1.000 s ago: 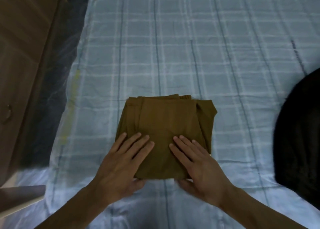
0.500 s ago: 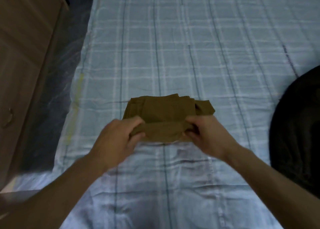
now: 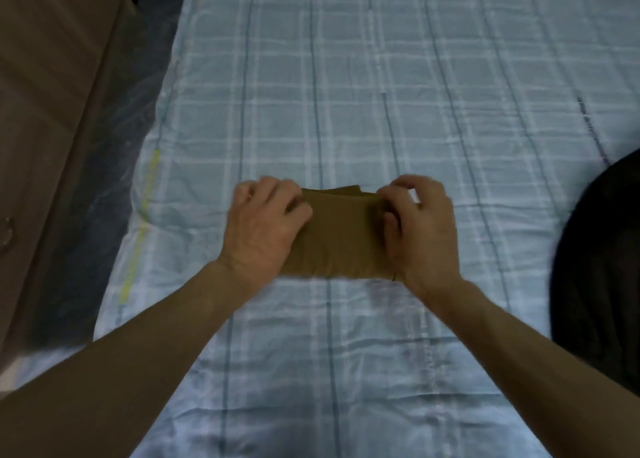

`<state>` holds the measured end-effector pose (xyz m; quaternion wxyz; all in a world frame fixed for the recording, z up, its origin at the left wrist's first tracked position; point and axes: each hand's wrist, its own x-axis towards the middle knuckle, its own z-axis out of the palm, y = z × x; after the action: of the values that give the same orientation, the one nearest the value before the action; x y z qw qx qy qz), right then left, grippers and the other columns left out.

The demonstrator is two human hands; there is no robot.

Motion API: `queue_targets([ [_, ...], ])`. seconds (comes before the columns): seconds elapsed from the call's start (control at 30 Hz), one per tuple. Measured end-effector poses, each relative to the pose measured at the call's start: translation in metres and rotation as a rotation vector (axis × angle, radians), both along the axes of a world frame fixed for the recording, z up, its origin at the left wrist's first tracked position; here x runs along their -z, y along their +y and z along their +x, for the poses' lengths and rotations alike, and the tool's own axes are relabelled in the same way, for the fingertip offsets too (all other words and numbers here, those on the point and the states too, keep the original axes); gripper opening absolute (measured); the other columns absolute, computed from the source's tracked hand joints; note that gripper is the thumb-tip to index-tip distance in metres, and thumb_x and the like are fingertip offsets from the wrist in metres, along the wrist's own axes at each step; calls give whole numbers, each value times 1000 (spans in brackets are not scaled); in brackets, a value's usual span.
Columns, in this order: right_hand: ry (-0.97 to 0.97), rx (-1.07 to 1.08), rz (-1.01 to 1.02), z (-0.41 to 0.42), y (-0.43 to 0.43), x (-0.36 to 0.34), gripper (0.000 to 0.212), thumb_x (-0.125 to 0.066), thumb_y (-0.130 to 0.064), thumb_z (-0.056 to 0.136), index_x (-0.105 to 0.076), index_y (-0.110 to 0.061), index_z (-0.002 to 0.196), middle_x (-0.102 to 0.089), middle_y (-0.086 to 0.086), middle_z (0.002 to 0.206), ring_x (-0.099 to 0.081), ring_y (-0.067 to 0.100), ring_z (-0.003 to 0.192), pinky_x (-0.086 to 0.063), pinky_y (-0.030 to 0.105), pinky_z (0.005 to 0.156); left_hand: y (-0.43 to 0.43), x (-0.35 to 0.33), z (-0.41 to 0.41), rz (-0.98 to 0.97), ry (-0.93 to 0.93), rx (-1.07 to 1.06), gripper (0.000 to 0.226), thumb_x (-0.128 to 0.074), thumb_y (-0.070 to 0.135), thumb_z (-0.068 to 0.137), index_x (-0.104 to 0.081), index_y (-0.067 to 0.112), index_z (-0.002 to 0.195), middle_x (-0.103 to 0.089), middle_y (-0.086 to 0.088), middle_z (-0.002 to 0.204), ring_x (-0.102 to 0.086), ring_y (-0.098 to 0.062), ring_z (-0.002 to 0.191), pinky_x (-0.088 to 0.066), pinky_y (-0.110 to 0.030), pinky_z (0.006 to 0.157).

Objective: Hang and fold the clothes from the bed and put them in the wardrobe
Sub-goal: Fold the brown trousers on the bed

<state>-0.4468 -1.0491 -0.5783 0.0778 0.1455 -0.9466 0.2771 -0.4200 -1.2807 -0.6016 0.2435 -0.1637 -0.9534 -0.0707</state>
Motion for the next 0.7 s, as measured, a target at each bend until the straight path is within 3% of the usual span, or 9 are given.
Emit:
queue_targets([
  [0.07, 7, -254, 45, 17, -7, 9, 33, -55, -22, 95, -64, -12, 125, -56, 7, 134, -47, 17, 124, -37, 33, 109, 3, 8, 4, 42, -66, 149, 17, -54, 4, 88, -71, 4, 88, -65, -15, 94, -48, -27, 91, -45, -42, 75],
  [0.13, -13, -419, 221, 30, -7, 27, 55, -52, -40, 98, -48, -11, 144, -39, 13, 154, -30, 28, 145, -24, 46, 119, 2, 17, 11, 128, -203, 127, 22, -53, 9, 94, -70, 0, 104, -65, -17, 111, -55, -30, 103, -51, -47, 84],
  [0.23, -72, -401, 353, 27, 4, 47, 79, -42, -64, 95, -22, -19, 156, -14, 8, 164, -5, 25, 153, -13, 54, 121, -3, 23, 22, 100, -396, 73, 56, -43, 41, 101, -50, 3, 141, -44, -13, 151, -39, -29, 141, -32, -46, 116],
  [0.33, -68, -402, 368, 16, 10, 54, 91, -47, -74, 87, -21, -21, 157, -12, 7, 165, -3, 26, 153, -11, 55, 121, -9, 26, 21, -7, -522, 126, 90, -42, 68, 92, -24, 7, 156, -17, -7, 165, -10, -21, 153, -16, -46, 123],
  [0.47, -123, -362, 337, 7, 7, 59, 100, -51, -79, 80, -24, -20, 156, -15, 5, 164, -8, 27, 152, -14, 55, 120, -8, 30, 13, -16, -618, 94, 116, -51, 84, 76, -17, 10, 158, -11, -4, 166, -4, -18, 153, -16, -47, 123],
  [0.6, -141, -359, 310, 3, 5, 53, 100, -53, -77, 80, -27, -17, 155, -19, 6, 163, -11, 27, 152, -17, 55, 119, -7, 26, 8, -1, -658, 95, 115, -50, 84, 77, -18, 9, 157, -14, -5, 165, -6, -19, 153, -17, -48, 122],
  [0.7, -124, -381, 334, 4, 5, 47, 93, -58, -64, 82, -26, -16, 155, -18, 8, 163, -12, 30, 151, -18, 55, 118, -7, 22, 9, -56, -612, 83, 109, -56, 74, 76, -22, 8, 156, -19, -8, 164, -15, -24, 152, -24, -49, 120],
])
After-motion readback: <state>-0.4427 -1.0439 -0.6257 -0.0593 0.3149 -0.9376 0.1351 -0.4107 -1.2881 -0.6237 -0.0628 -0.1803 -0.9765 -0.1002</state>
